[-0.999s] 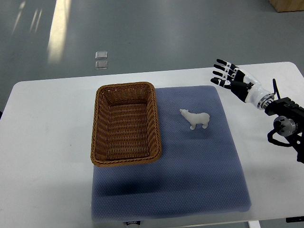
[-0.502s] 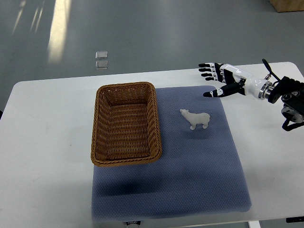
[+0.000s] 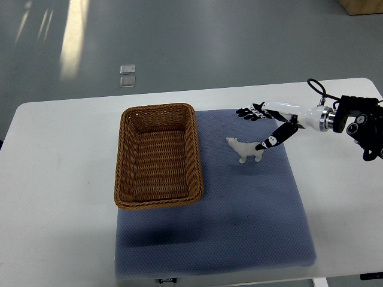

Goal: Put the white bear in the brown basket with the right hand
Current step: 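Move the right hand over the white polar bear figurine and lower it, then close the right hand fingers around the white polar bear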

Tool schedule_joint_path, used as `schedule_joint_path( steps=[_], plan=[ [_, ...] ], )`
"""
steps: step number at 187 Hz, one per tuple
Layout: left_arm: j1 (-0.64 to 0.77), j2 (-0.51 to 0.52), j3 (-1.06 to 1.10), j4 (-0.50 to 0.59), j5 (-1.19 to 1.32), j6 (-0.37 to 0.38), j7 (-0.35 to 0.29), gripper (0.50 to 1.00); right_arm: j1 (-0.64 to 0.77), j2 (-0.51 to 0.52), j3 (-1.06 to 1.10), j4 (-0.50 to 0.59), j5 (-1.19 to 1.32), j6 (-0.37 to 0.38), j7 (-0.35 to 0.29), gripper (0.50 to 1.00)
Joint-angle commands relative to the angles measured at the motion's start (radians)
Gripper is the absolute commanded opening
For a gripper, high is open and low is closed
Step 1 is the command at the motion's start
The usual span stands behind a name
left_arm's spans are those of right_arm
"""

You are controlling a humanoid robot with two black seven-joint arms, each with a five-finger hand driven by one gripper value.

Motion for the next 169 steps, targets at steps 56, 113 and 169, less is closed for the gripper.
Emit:
schedule_joint_path(
  steps=[56, 113, 169],
  plan=[
    [0.0, 0.0, 0.0, 0.005, 0.0, 0.0, -0.001, 1.0, 0.028, 0.01, -0.117, 0.0, -0.052, -0.064, -0.002, 0.901],
    [0.0, 0.0, 0.0, 0.005, 0.0, 0.0, -0.001, 1.0, 0.031, 0.015, -0.137, 0.005, -0.053, -0.064, -0.008, 0.854],
    [0.0, 0.0, 0.0, 0.0, 0.0, 0.0, 0.001, 1.0, 0.055, 0.019, -0.195, 0.005, -0.053, -0.083, -0.015, 0.795]
  ],
)
